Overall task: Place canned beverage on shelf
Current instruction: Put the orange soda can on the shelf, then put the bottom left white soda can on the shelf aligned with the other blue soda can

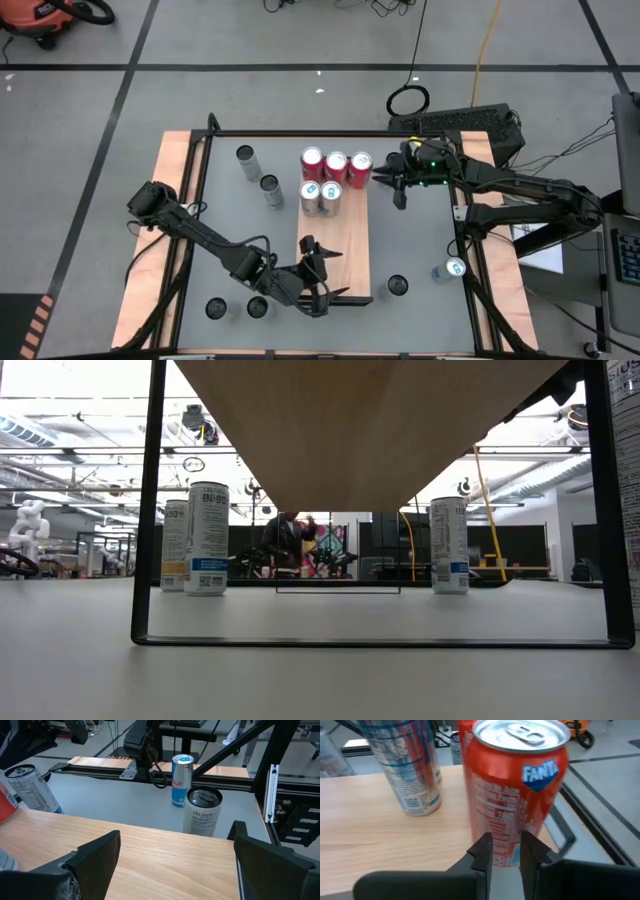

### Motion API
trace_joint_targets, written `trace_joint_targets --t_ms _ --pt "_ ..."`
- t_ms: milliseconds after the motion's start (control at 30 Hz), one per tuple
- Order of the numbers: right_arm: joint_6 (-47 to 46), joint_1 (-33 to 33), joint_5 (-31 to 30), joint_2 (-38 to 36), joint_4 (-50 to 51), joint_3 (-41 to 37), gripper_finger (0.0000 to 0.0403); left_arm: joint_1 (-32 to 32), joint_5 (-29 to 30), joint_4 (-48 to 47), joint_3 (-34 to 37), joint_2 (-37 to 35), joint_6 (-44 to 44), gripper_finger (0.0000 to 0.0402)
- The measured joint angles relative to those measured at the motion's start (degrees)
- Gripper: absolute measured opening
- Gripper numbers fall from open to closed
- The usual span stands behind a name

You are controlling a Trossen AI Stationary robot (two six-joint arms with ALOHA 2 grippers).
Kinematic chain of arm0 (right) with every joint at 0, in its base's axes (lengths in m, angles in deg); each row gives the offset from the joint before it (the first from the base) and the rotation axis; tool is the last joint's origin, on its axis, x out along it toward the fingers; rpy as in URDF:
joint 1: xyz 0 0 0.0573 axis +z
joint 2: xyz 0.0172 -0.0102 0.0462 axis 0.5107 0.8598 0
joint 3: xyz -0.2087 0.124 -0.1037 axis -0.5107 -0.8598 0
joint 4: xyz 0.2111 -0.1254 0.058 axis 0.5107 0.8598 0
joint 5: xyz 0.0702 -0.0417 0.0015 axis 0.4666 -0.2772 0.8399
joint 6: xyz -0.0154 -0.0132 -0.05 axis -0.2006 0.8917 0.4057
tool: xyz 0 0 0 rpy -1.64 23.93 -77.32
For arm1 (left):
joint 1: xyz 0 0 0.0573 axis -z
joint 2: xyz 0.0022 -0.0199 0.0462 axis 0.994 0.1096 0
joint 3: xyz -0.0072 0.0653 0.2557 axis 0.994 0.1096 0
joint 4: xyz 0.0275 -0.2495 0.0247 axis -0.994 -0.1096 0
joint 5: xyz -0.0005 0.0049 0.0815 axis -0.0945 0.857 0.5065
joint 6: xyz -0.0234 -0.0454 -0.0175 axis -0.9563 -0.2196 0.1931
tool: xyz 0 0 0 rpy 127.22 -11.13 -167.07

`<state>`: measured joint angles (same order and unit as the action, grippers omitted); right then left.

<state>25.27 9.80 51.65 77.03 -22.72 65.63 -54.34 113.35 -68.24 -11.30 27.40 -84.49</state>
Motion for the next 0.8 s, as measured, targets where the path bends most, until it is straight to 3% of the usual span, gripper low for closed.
trace_joint_targets --t_ms 433,800 --pt "-3.4 0.5 0.7 -1.7 3.0 0.0 0.0038 0.0 0.0 0.0 0.0 0.0 0.0 0.0388" --pt "-14.8 15.4 -0.6 -9.9 14.7 1.9 0.0038 0.3 -0.5 -3.0 0.0 -1.2 0.3 0.0388"
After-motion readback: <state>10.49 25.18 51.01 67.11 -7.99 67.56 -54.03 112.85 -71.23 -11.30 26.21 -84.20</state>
